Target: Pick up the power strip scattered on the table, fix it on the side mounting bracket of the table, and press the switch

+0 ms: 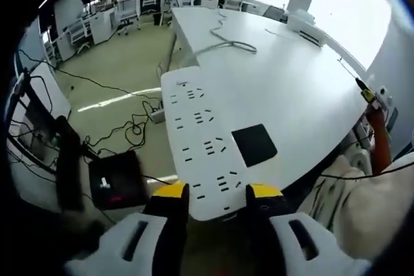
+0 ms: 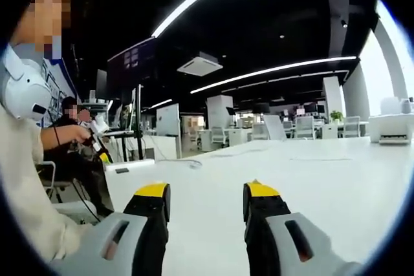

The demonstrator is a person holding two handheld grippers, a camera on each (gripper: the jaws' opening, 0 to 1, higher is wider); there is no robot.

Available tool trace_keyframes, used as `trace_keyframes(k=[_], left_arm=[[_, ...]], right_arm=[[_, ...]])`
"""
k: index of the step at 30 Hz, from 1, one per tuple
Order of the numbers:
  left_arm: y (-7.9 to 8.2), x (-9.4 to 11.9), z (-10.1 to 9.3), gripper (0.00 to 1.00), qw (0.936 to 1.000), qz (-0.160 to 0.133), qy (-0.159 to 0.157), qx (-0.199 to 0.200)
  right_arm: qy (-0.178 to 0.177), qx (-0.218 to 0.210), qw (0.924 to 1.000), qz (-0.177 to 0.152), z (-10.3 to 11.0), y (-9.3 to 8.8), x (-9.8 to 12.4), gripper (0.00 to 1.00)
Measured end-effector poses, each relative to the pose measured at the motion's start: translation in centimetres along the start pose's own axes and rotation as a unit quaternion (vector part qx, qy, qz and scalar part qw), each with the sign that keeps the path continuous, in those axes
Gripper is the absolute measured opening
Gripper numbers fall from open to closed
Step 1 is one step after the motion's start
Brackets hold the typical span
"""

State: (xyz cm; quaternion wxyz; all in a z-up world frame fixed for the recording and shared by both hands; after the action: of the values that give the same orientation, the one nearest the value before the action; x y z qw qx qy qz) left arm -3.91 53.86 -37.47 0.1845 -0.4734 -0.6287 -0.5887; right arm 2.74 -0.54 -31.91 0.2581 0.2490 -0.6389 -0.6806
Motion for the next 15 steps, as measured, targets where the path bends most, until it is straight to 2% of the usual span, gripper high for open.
trace_keyframes(k=[5,9,15], left_arm=[[0.05,-0.03,-0.38,0.41,1.0000,0.002,-0.008,0.001],[0.08,-0.04,-0.22,0.36,1.0000,0.004,-0.007,0.005],[0.13,-0.02,0.03,0.34,0.9999,0.006,-0.006,0.013]], right_arm=[[-0.001,-0.002,1.0000,0.000,-0.09,-0.15,-0.09,0.41],[0.000,-0.002,1.0000,0.001,-0.03,-0.22,-0.12,0.41],[-0.004,-0.005,1.0000,0.001,-0.26,-0.34,0.01,0.41]])
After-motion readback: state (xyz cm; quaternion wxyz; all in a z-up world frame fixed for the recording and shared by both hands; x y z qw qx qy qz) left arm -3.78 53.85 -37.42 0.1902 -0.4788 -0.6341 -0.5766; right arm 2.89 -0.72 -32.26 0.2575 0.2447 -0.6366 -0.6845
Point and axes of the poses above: the point that each gripper's makers call its tool centre point, and the gripper's own axes: x roughly backward along the fingers, z roughly to its left, y roughly out of its top, the point moved 3 cm from there along x, roughly backward along the fingers, and after that the axes turned 6 degrees about -y, right-handed, at the moved point
